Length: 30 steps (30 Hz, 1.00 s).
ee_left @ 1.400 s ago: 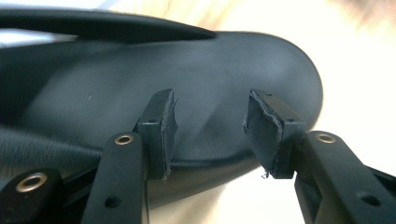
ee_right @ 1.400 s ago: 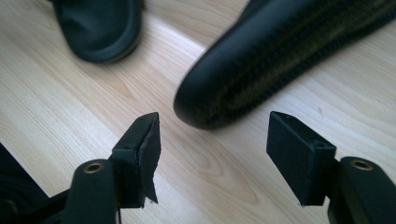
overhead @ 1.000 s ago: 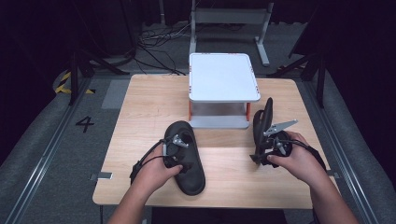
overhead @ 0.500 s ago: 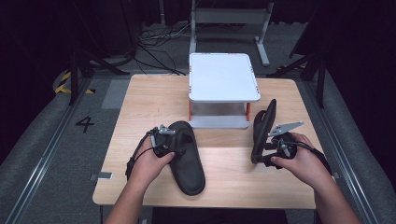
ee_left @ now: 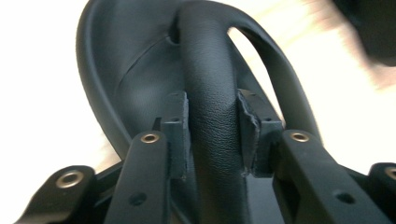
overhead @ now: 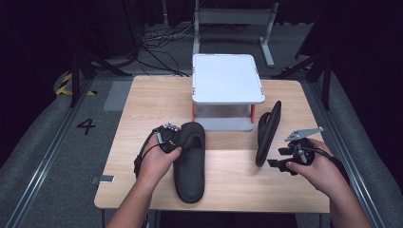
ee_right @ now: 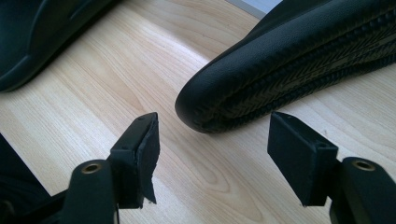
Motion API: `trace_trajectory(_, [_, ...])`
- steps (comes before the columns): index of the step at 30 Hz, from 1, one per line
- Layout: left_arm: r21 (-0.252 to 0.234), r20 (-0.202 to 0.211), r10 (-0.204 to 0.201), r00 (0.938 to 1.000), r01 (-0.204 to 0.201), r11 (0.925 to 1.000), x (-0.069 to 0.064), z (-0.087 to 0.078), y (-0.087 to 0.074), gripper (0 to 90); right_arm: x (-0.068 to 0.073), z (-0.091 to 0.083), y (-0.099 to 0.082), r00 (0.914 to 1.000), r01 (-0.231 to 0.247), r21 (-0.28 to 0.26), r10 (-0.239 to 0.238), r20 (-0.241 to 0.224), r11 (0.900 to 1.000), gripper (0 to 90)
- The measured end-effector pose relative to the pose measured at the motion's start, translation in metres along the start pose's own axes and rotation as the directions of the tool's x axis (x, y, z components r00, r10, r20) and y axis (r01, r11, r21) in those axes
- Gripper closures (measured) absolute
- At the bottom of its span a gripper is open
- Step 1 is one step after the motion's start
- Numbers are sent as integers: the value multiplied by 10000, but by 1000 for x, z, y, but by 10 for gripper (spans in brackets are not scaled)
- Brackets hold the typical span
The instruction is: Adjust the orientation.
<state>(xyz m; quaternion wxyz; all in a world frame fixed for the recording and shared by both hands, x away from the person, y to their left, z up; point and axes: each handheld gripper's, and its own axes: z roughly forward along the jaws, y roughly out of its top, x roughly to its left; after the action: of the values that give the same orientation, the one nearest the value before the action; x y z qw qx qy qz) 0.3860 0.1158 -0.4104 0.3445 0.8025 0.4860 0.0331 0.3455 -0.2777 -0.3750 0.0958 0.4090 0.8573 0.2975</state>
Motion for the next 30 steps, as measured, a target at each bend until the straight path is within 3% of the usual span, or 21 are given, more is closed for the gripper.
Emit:
trace_trajectory(5, [-194,-79,389,9992,-391,9990,-17,6,3,680,-1,1,-1,10000,5,32,-5,6,10000,351])
trace_trajectory(6, [-323,237,295,9993,-287,9991,-21,11,5,680,0,1,-1,10000,-29,61,29,10,10000,351])
trace_trajectory(9, [-460,614,44,9981,-16,9989,-24,19,7,680,0,3,-2,10000,-19,150,19,12,9999,351])
trace_trajectory(14, [-517,812,-350,9961,393,9979,-27,32,10,680,-1,3,-7,9999,-127,208,125,84,9997,351])
trace_trajectory(18, [-167,911,-540,9944,557,9983,-26,40,8,675,-3,0,-9,9997,-218,173,215,131,9996,352])
trace_trajectory(20, [-146,981,-555,9936,572,9983,-26,40,7,617,-4,-2,-10,9995,-270,142,268,186,9995,351])
trace_trajectory(23, [-581,1024,-423,9938,485,9971,-24,36,8,513,-6,-3,-11,9993,-331,117,329,200,9994,351])
trace_trajectory(27, [-1038,548,135,9984,-78,9946,-19,25,11,415,-7,-2,-12,9992,-362,158,359,176,9992,351])
trace_trajectory(30, [-1290,259,441,9987,-404,9908,-14,13,13,393,-9,-2,-12,9988,-437,89,435,228,9990,351])
